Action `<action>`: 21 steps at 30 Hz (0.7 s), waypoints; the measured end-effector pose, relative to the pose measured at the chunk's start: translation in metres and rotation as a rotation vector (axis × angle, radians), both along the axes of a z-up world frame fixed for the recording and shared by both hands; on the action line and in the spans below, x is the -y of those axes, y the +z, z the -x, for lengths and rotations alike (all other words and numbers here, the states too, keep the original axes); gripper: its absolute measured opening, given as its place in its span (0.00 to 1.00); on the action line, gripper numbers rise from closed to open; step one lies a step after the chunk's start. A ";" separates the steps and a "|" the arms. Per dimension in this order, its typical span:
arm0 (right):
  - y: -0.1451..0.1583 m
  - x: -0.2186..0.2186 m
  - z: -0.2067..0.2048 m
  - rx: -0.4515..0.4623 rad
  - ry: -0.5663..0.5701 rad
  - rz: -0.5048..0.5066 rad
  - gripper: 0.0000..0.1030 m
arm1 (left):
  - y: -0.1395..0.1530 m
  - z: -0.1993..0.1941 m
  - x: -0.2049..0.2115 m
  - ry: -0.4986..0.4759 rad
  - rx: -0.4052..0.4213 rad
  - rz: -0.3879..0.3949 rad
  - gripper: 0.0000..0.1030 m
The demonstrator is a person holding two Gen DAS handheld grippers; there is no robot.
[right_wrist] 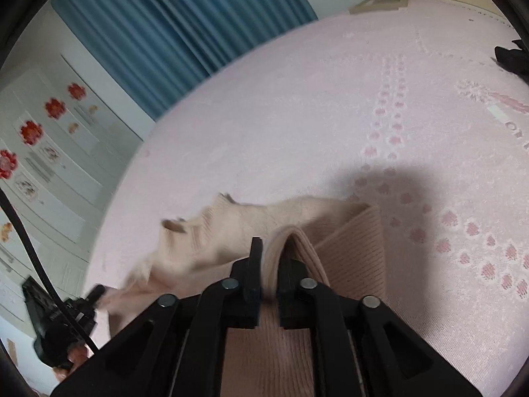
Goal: Fold small clothes
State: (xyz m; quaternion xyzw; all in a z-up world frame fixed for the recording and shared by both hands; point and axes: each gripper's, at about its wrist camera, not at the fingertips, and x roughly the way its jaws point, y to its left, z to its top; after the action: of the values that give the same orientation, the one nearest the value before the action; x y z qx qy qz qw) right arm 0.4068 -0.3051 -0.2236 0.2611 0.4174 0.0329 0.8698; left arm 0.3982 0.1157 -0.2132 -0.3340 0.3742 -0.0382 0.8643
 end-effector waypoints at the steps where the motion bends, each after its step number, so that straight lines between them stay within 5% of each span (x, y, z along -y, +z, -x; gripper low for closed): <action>1: -0.001 -0.001 0.006 0.018 0.001 0.001 0.15 | 0.001 0.002 0.000 -0.001 0.007 -0.003 0.47; 4: -0.004 -0.003 0.027 0.037 0.020 -0.004 0.30 | 0.000 0.012 0.004 -0.030 0.000 -0.015 0.53; 12: 0.004 -0.012 0.093 -0.029 0.064 0.068 0.31 | 0.008 0.092 0.028 -0.089 -0.005 -0.109 0.57; 17: 0.005 -0.019 0.147 -0.031 0.077 0.067 0.41 | 0.005 0.149 0.040 -0.132 -0.028 -0.177 0.60; 21: -0.014 -0.016 0.170 -0.096 0.053 0.023 0.43 | -0.015 0.173 0.031 -0.110 -0.091 -0.122 0.60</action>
State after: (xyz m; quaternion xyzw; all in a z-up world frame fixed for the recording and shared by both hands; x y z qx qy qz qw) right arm 0.2364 -0.2893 -0.2378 0.2413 0.4656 0.0387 0.8506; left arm 0.2253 0.0852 -0.2281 -0.2612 0.4322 -0.0475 0.8618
